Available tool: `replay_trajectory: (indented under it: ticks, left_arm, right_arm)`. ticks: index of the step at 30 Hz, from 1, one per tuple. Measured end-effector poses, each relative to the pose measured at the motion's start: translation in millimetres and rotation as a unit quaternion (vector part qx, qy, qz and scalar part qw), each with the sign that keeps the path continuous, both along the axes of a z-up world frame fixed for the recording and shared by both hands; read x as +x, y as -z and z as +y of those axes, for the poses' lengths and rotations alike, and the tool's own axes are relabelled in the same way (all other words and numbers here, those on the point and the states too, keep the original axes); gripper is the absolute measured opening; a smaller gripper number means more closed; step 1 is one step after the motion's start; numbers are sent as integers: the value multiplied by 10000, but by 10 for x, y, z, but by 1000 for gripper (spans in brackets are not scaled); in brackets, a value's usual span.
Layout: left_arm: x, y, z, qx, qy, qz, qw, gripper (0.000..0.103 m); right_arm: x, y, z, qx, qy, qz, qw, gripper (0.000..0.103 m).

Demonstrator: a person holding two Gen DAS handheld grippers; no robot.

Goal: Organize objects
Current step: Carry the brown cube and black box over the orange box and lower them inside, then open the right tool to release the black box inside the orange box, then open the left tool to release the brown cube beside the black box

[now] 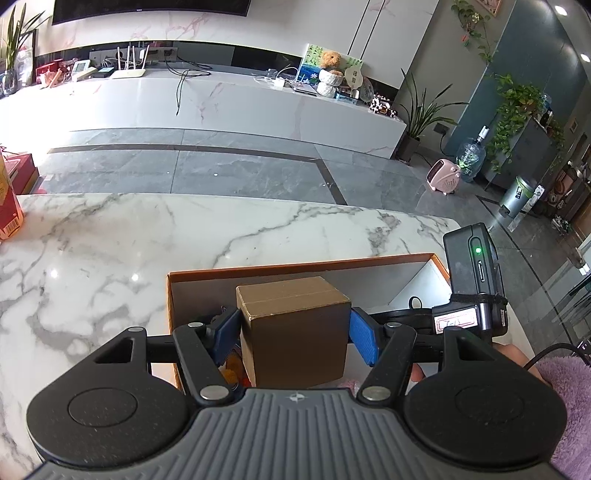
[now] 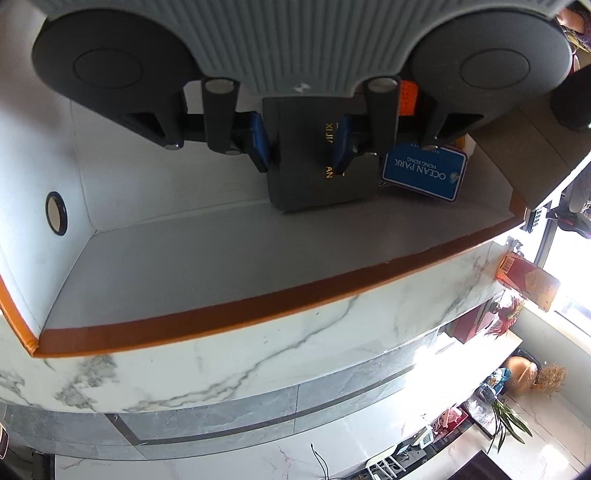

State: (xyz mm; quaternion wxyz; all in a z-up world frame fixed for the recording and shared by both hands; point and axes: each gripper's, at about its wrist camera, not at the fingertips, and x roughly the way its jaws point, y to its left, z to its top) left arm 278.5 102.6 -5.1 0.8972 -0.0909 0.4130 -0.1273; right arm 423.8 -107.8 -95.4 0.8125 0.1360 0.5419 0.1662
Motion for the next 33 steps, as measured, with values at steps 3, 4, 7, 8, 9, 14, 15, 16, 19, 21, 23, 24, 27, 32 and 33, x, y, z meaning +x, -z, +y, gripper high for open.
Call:
replay_trajectory:
  ticks: [3,4,7,8,9,14,15,16,19,21,23,24,27,32,33]
  left_arm:
    - [6,11,-24,-8,32,22,10000,74]
    - [4,6,-39,-10,48,19,10000,74]
    - [8,-10,-94,-43,148,31,9999,74]
    - [14,-6,-119,-69,169,54,9998,74]
    - [22,0,-140,-96,187,80,9997,74]
    - [108,69,-321,-219,253,135,9993,74]
    - [145,98,-379,-219,288,161,9992,74]
    - [188,135,-436,-205,315,208,9991,74]
    - [331,258,-588,-144,358,405,9984,74]
    - [408,319,-642,-250,362,541,9976,74]
    - [493,374,-679,-371,350,702,9962,74]
    - [532,401,-700,-409,335,770,9956,74]
    - [633,474,-758,-582,289,945,9934,74]
    - [769,604,-836,-546,218,1256,9903,75]
    - [790,628,-837,-534,214,1322,9896,75]
  right_arm:
    - [15,-1,-22,63,-5,72,10000,42]
    - [15,-8,-31,52,-5,71,10000,42]
    - [-36,-106,-85,65,-9,-55,10000,42]
    - [-62,-162,-110,3,-8,-135,9999,42]
    - [-96,-228,-135,-104,4,-246,9996,42]
    - [-285,-556,-317,-567,46,-938,9940,42]
    - [-331,-633,-369,-658,62,-1103,9917,42]
    - [-364,-693,-407,-740,60,-1237,9895,42]
    - [-429,-822,-517,-935,-60,-1442,9851,42]
    - [-450,-863,-592,-1057,-175,-1494,9830,39]
    - [-465,-881,-644,-1229,-144,-1620,9790,39]
    - [-468,-881,-674,-1363,-112,-1696,9760,39]
    - [-486,-867,-741,-1486,-98,-1798,9724,35]
    - [-480,-813,-807,-1477,-99,-1753,9733,22]
    - [-494,-800,-800,-1492,-113,-1757,9730,22]
